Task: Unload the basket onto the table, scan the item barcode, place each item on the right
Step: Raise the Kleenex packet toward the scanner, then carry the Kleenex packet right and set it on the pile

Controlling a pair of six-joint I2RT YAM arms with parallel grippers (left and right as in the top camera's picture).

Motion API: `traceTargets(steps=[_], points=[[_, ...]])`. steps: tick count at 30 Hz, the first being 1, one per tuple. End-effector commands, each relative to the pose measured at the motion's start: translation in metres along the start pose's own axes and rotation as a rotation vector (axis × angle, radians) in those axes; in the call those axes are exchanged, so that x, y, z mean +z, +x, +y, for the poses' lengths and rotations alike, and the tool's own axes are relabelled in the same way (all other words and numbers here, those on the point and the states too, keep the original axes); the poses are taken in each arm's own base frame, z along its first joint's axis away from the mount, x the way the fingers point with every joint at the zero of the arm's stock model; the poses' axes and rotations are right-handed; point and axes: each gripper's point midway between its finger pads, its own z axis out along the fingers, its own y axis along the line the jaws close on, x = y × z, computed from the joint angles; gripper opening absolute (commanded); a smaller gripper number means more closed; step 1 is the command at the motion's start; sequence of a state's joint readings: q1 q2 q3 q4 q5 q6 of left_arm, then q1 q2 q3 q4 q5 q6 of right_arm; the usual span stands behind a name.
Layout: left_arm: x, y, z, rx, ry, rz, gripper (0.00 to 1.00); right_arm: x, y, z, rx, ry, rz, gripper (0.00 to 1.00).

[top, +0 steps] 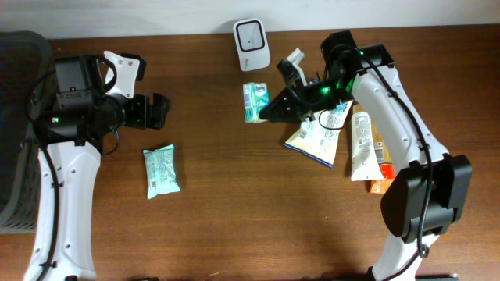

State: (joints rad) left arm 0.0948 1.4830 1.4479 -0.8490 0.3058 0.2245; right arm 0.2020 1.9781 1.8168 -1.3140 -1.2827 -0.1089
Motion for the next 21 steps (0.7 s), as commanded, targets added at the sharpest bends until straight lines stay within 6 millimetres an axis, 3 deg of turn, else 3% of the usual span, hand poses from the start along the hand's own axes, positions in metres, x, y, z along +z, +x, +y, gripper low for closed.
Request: traceTargets(steps=[1, 8, 11, 13, 18, 21], points=[[-0.008, -0.006, 0.000, 0.023, -0.006, -0.024, 0.99, -0.006, -0.004, 0.029, -0.029, -0.148, -0.028, 0.04], [-0.008, -0.006, 0.000, 0.023, -0.006, -0.024, 0.99, -0.006, -0.008, 0.028, -0.058, -0.066, -0.023, 0.04], [-0.008, -0.006, 0.000, 0.023, -0.006, -0.024, 0.99, -0.011, -0.021, -0.008, 0.032, 0.366, -0.051, 0.04], [-0.008, -0.006, 0.000, 0.023, -0.006, -0.024, 0.99, -0.032, -0.037, -0.015, 0.039, 0.666, -0.148, 0.04], [-0.008, -0.006, 0.000, 0.023, -0.006, -0.024, 0.99, -0.092, -0.072, 0.021, -0.107, 1.047, -0.385, 0.04], [-0.008, -0.006, 0.000, 0.023, -0.006, -0.024, 0.99, -0.121, -0.118, 0.029, -0.349, 1.298, -0.511, 0.04]])
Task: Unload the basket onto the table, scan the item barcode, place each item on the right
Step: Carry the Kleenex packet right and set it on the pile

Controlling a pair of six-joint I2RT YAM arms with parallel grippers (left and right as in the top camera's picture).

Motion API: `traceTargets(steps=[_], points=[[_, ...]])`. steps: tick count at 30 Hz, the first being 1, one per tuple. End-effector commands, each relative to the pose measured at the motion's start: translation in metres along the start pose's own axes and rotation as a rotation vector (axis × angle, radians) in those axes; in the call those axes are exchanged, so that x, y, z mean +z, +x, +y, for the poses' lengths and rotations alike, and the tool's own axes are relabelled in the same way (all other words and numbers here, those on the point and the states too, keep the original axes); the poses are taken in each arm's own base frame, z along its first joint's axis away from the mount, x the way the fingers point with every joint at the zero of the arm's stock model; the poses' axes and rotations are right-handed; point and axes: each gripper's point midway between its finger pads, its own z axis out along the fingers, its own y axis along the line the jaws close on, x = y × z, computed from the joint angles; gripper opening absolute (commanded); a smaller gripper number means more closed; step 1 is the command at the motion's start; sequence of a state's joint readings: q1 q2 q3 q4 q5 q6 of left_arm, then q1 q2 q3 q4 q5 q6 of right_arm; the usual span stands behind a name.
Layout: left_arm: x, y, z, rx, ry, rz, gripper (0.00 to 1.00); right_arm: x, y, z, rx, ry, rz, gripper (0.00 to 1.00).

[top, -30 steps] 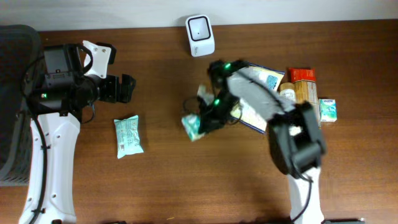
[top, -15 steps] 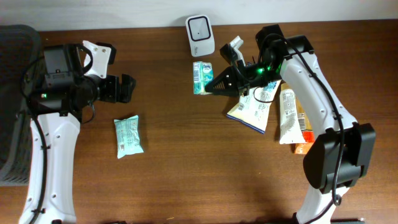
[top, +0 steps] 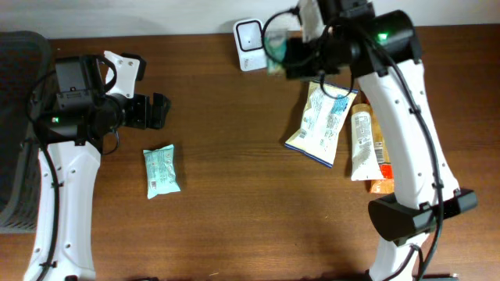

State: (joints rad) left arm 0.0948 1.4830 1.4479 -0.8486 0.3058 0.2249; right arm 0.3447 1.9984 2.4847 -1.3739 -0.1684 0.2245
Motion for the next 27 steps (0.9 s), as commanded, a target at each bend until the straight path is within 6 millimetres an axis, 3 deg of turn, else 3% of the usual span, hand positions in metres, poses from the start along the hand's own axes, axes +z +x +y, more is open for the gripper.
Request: traceTargets(steps=[1, 4, 6, 7, 10, 13, 16, 27], points=[[-0.008, -0.006, 0.000, 0.022, -0.006, -0.023, 0.99, 0.011, -0.045, -0.038, -0.175, 0.368, -0.178, 0.04], [-0.008, -0.006, 0.000, 0.022, -0.006, -0.023, 0.99, 0.060, -0.070, -0.038, -0.307, 0.502, -0.236, 0.04], [-0.008, -0.006, 0.000, 0.022, -0.006, -0.023, 0.99, 0.108, -0.077, -0.044, -0.363, 0.580, -0.247, 0.04], [-0.008, -0.006, 0.000, 0.022, -0.006, -0.023, 0.99, 0.136, -0.077, -0.047, -0.413, 0.590, -0.236, 0.04], [-0.008, -0.006, 0.000, 0.022, -0.006, -0.023, 0.99, 0.192, -0.074, -0.070, -0.461, 0.705, -0.229, 0.04], [-0.008, -0.006, 0.000, 0.022, -0.006, -0.023, 0.99, 0.250, -0.054, -0.090, -0.643, 0.788, -0.133, 0.04], [-0.008, -0.006, 0.000, 0.022, -0.006, -0.023, 0.99, 0.272, -0.044, -0.098, -0.650, 0.808, -0.117, 0.04], [-0.008, -0.006, 0.000, 0.022, -0.006, -0.023, 0.99, 0.272, -0.053, -0.091, -0.636, 0.801, -0.173, 0.04]])
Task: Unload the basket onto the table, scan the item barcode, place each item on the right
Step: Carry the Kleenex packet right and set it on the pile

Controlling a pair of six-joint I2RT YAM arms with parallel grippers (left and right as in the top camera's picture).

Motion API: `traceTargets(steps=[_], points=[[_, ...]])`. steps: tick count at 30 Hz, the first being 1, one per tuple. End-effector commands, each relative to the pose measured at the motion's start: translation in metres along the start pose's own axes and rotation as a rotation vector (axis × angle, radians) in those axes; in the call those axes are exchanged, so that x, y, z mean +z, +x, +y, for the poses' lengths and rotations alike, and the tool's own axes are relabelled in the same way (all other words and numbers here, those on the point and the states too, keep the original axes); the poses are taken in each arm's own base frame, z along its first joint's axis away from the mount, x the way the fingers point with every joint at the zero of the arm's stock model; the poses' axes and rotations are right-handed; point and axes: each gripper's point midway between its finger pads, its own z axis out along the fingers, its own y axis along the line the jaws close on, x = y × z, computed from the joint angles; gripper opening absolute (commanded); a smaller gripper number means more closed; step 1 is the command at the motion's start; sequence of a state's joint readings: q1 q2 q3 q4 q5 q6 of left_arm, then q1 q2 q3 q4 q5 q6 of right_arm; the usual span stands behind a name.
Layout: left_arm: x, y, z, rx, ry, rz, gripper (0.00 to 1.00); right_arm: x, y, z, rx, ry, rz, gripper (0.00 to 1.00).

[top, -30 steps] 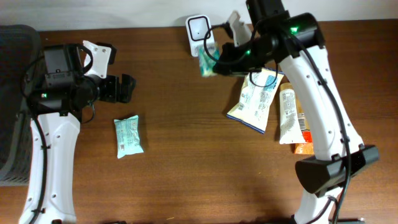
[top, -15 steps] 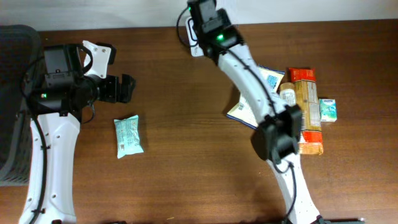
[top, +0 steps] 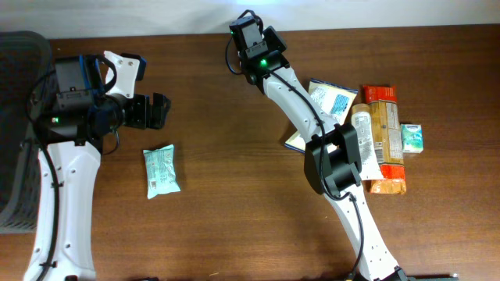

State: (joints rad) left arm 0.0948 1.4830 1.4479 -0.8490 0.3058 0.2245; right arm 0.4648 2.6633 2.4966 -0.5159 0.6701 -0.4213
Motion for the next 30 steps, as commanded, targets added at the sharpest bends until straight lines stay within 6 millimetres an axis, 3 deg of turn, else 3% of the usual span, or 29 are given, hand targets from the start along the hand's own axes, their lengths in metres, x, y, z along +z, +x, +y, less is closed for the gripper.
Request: traceTargets(steps=[1, 4, 7, 11, 13, 15, 17, 19, 20, 22, 26, 30], points=[[-0.008, -0.006, 0.000, 0.023, -0.006, -0.024, 0.99, -0.006, -0.006, -0.006, 0.011, 0.023, -0.007, 0.04], [-0.008, -0.006, 0.000, 0.023, -0.006, -0.024, 0.99, -0.015, -0.010, -0.016, 0.047, 0.023, -0.009, 0.04], [-0.008, -0.006, 0.000, 0.023, -0.006, -0.024, 0.99, -0.044, -0.024, -0.035, 0.143, -0.034, -0.028, 0.04], [-0.008, -0.006, 0.000, 0.023, -0.006, -0.024, 0.99, -0.118, -0.038, -0.050, 0.383, -0.342, -0.026, 0.04], [-0.008, -0.006, 0.000, 0.023, -0.006, -0.024, 0.99, -0.161, -0.028, -0.068, 0.429, -0.455, 0.024, 0.04], [-0.008, -0.006, 0.000, 0.023, -0.006, -0.024, 0.99, -0.191, -0.003, -0.093, 0.480, -0.464, 0.120, 0.04], [-0.008, -0.006, 0.000, 0.023, -0.006, -0.024, 0.99, -0.220, 0.037, -0.122, 0.531, -0.458, 0.253, 0.04], [-0.008, -0.006, 0.000, 0.023, -0.006, -0.024, 0.99, -0.224, 0.076, -0.144, 0.579, -0.422, 0.386, 0.04], [-0.008, -0.006, 0.000, 0.023, -0.006, -0.024, 0.99, -0.219, 0.105, -0.155, 0.614, -0.396, 0.492, 0.04], [-0.008, -0.006, -0.001, 0.023, -0.005, -0.024, 0.99, -0.210, 0.145, -0.163, 0.648, -0.411, 0.641, 0.04], [-0.008, -0.006, 0.000, 0.023, -0.006, -0.024, 0.99, -0.189, 0.203, -0.163, 0.710, -0.427, 0.836, 0.04], [-0.008, -0.006, -0.001, 0.023, -0.006, -0.024, 0.99, -0.172, 0.246, -0.125, 0.705, -0.481, 0.985, 0.04]])
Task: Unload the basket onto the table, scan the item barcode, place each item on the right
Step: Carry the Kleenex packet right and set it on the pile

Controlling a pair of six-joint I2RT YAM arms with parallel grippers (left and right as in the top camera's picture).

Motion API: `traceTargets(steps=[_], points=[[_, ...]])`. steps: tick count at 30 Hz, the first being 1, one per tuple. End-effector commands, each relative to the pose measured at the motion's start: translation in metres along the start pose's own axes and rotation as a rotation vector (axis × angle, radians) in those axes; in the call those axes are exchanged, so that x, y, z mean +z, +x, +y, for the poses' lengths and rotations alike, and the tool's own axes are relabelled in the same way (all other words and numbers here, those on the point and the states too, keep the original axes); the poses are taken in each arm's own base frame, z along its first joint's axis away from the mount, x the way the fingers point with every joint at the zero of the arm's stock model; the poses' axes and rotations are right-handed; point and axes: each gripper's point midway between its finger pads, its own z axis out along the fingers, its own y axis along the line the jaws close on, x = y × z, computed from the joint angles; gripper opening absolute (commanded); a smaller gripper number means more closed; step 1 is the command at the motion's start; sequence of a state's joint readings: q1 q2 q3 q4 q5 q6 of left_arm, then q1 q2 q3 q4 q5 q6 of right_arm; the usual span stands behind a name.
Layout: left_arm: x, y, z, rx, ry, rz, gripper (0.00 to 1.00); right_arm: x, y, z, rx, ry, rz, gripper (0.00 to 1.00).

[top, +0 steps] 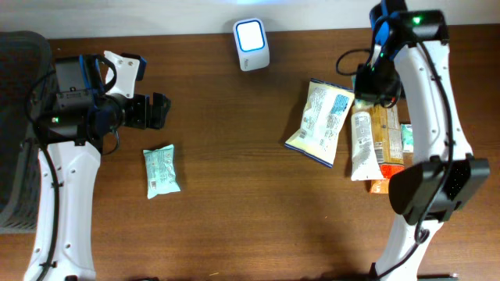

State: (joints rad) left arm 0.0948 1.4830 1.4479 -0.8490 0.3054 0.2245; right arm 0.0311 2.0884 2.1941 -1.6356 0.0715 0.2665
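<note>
The white barcode scanner stands at the table's back edge with its face lit. A small green-and-white box lies at the right end of the pile, partly behind my right arm. My right gripper hangs over the top of the pile, above the cream packet and the orange packets. Its jaws are hidden from above. My left gripper is open and holds nothing, just above a green packet lying on the left side.
A pale snack bag lies tilted in the middle right, next to the pile. A dark bin sits at the far left edge. The brown table extends toward the front.
My right gripper has moved from the scanner at the back to the right, over the top of the pile. The scanner shows again, lit. The left arm has not moved.
My right gripper was at the small green box lying in front of the scanner. Then it held the box up beside the scanner. Then the box lay at the right of the pile while the arm reached over the scanner. Now the gripper is above the pile.
</note>
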Motion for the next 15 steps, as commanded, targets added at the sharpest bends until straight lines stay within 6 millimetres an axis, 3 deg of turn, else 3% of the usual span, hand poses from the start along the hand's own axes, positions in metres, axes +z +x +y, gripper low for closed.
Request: traceTargets(steps=[1, 4, 6, 8, 9, 13, 15], points=[[-0.008, -0.006, 0.000, 0.023, -0.006, -0.024, 0.99, 0.044, 0.021, 0.006, 0.004, -0.009, 0.124, 0.06], [-0.008, -0.006, 0.000, 0.023, -0.005, -0.024, 0.99, 0.062, 0.037, 0.002, 0.000, 0.012, 0.197, 0.39], [-0.008, -0.006, 0.000, 0.023, -0.005, -0.024, 0.99, 0.060, 0.038, 0.002, 0.000, 0.012, 0.198, 0.54], [-0.008, -0.006, 0.000, 0.022, -0.006, -0.024, 0.99, 0.058, 0.036, 0.004, 0.001, 0.002, 0.192, 0.56], [-0.008, -0.006, 0.000, 0.023, -0.006, -0.024, 0.99, 0.055, 0.036, 0.014, -0.016, -0.058, 0.194, 0.56], [-0.008, -0.006, 0.000, 0.023, -0.006, -0.024, 0.99, 0.037, 0.026, 0.074, -0.083, -0.390, 0.158, 0.51], [-0.008, -0.006, 0.000, 0.023, -0.006, -0.024, 0.99, 0.034, 0.015, 0.104, -0.144, -0.442, 0.084, 0.47]])
